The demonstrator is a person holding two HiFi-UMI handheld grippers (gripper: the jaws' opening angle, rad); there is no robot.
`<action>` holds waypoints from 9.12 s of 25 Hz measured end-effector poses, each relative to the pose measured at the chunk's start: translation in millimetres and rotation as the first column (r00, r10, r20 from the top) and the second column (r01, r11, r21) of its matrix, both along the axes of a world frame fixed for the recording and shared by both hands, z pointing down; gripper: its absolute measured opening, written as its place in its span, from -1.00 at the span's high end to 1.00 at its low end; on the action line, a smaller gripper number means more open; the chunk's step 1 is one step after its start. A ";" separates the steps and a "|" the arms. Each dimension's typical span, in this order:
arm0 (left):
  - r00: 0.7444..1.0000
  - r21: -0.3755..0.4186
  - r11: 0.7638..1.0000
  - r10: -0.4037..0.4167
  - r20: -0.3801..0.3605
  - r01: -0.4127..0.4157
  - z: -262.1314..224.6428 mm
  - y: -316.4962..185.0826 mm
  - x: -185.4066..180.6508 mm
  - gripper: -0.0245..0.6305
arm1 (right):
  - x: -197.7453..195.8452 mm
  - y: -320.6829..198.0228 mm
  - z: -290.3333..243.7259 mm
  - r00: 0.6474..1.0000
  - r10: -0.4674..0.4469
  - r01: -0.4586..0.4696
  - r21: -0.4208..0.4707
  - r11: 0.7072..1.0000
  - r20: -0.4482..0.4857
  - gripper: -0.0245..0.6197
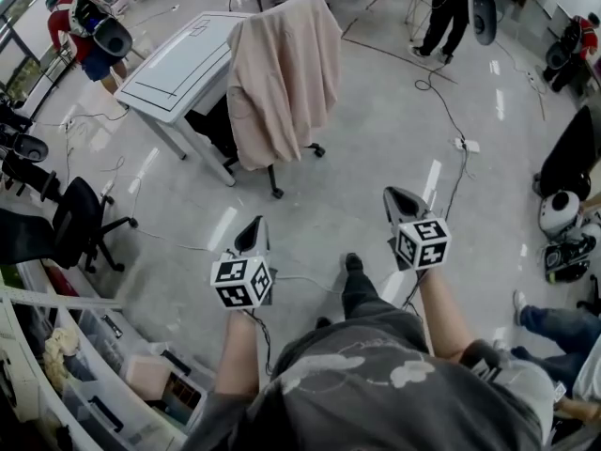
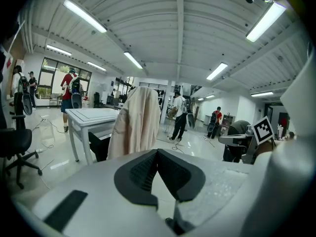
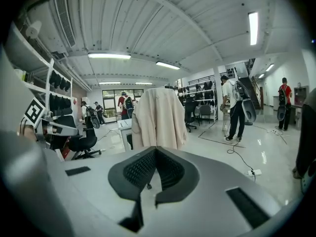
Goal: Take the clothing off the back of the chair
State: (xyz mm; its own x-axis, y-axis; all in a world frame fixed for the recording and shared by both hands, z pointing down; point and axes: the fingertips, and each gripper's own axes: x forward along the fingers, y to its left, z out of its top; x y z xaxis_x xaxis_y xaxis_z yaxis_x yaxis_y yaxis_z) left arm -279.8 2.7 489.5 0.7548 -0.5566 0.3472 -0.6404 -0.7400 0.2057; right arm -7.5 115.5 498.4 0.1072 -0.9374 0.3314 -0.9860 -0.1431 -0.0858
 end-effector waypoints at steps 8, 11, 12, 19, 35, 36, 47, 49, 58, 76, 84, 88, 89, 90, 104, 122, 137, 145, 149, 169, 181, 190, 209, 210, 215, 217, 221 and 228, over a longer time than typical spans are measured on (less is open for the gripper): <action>0.999 0.033 0.998 -0.045 0.007 0.045 -19.3 -71.0 69.1 0.93 | 70.5 -92.0 -17.8 0.998 -0.059 0.058 0.046 0.997 0.022 0.95; 0.997 0.045 0.996 -0.072 0.012 0.072 -23.2 -92.6 94.2 0.93 | 92.5 -117.9 -21.5 0.995 -0.094 0.093 0.052 0.994 0.023 0.95; 0.997 0.048 0.996 -0.080 0.013 0.079 -24.7 -98.1 101.5 0.93 | 98.9 -125.3 -22.3 0.994 -0.106 0.105 0.054 0.993 0.023 0.95; 0.990 0.041 0.989 -0.142 0.013 0.141 -31.3 -137.2 146.2 0.93 | 140.8 -175.5 -34.8 0.981 -0.187 0.180 0.127 0.975 0.046 0.95; 0.971 0.065 0.969 -0.239 0.009 0.238 -49.0 -224.8 201.3 0.89 | 197.4 -253.4 -40.4 0.971 -0.236 0.230 0.151 0.961 0.022 0.95; 0.971 0.061 0.970 -0.238 0.008 0.237 -48.0 -231.9 204.3 0.86 | 199.4 -260.3 -40.6 0.971 -0.237 0.231 0.151 0.961 0.019 0.95; 0.967 0.053 0.965 -0.254 -0.033 0.255 -49.8 -312.5 235.6 0.20 | 227.9 -356.0 -55.5 0.965 -0.262 0.258 0.137 0.956 0.010 0.94; 0.966 0.078 0.963 -0.259 -0.017 0.260 -49.5 -324.1 240.2 0.01 | 230.2 -373.8 -58.9 0.965 -0.264 0.261 0.136 0.956 0.004 0.94; 0.948 0.169 0.936 -0.317 0.026 0.309 -54.0 -368.2 250.7 -0.49 | 238.6 -428.2 -68.3 0.964 -0.265 0.267 0.130 0.955 -0.029 0.94; 0.982 0.200 0.968 -0.169 0.086 0.149 -73.8 -410.8 262.8 -0.57 | 249.3 -477.8 -86.2 0.976 -0.215 0.218 0.194 0.956 -0.040 0.94; 0.937 0.222 0.926 -0.333 0.106 0.304 -75.0 -419.4 252.6 0.23 | 260.3 -491.8 -95.0 0.976 -0.213 0.217 0.206 0.954 -0.042 0.94; 0.922 0.245 0.911 -0.369 0.119 0.333 -77.7 -415.3 253.3 0.49 | 261.4 -501.8 -101.8 0.968 -0.245 0.250 0.209 0.946 -0.050 0.94; 0.920 0.251 0.907 -0.375 0.111 0.339 -80.2 -414.5 252.8 0.64 | 262.7 -504.9 -103.9 0.966 -0.251 0.257 0.213 0.943 -0.052 0.94; 0.920 0.256 0.904 -0.379 0.102 0.344 -82.6 -414.2 252.6 0.78 | 264.2 -508.2 -105.5 0.965 -0.258 0.263 0.217 0.940 -0.053 0.94; 0.858 0.216 0.856 -0.500 0.117 0.469 -84.7 -398.9 242.2 0.91 | 271.7 -535.2 -107.5 0.870 -0.493 0.488 0.204 0.848 -0.032 0.53; 0.722 0.239 0.737 -0.672 0.163 0.632 -86.5 -381.3 234.0 0.91 | 247.8 -600.5 -100.4 0.673 -0.739 0.738 0.119 0.665 -0.044 -0.28; 0.691 0.264 0.712 -0.700 0.182 0.651 -90.4 -370.4 234.9 0.91 | 232.3 -602.1 -112.2 0.604 -0.780 0.797 0.118 0.593 -0.159 0.87; 0.693 0.290 0.706 -0.702 0.165 0.646 -106.9 -357.7 239.4 0.91 | 251.9 -584.7 -119.2 0.661 -0.738 0.750 0.151 0.644 -0.137 0.93; 0.682 0.306 0.691 -0.715 0.154 0.655 -117.6 -342.9 244.1 0.91 | 263.6 -565.5 -128.2 0.669 -0.730 0.742 0.178 0.646 -0.139 0.93; 0.684 0.231 0.705 -0.708 0.175 0.670 -92.2 -292.9 297.1 0.91 | 325.1 -481.5 -95.4 0.625 -0.779 0.767 0.220 0.603 -0.043 0.93; 0.811 0.160 0.831 -0.556 0.184 0.533 -71.1 -288.5 282.3 0.91 | 304.8 -451.2 -69.9 0.754 -0.655 0.638 0.184 0.748 0.048 0.93; 0.881 0.136 0.894 -0.446 0.157 0.428 -58.9 -263.2 263.1 0.91 | 296.6 -378.6 -57.6 0.846 -0.531 0.521 0.139 0.842 0.042 0.93; 0.969 0.103 0.965 -0.244 0.038 0.239 -50.8 -188.9 213.0 0.91 | 236.4 -249.3 -32.3 0.940 -0.340 0.339 0.037 0.940 0.015 0.93; 0.971 0.100 0.968 -0.236 0.031 0.232 -50.8 -183.6 208.6 0.91 | 231.9 -244.7 -35.3 0.944 -0.329 0.329 0.040 0.944 0.007 0.93; 0.984 0.091 0.980 -0.179 0.009 0.178 -50.5 -161.4 191.6 0.91 | 212.8 -218.5 -55.5 0.966 -0.256 0.257 0.083 0.963 -0.027 0.93; 0.987 0.079 0.984 -0.158 0.002 0.157 -47.7 -152.1 183.9 0.91 | 204.4 -203.0 -62.4 0.973 -0.231 0.232 0.104 0.967 -0.026 0.93; 0.995 0.062 0.993 -0.097 -0.024 0.099 -48.7 -134.3 176.5 0.91 | 194.0 -170.9 -79.3 0.984 -0.176 0.179 0.135 0.975 -0.035 0.93; 1.000 0.027 1.000 -0.002 -0.011 0.002 -45.6 -102.7 172.2 0.91 | 176.7 -138.1 -78.6 0.995 -0.093 0.095 0.110 0.989 -0.022 0.93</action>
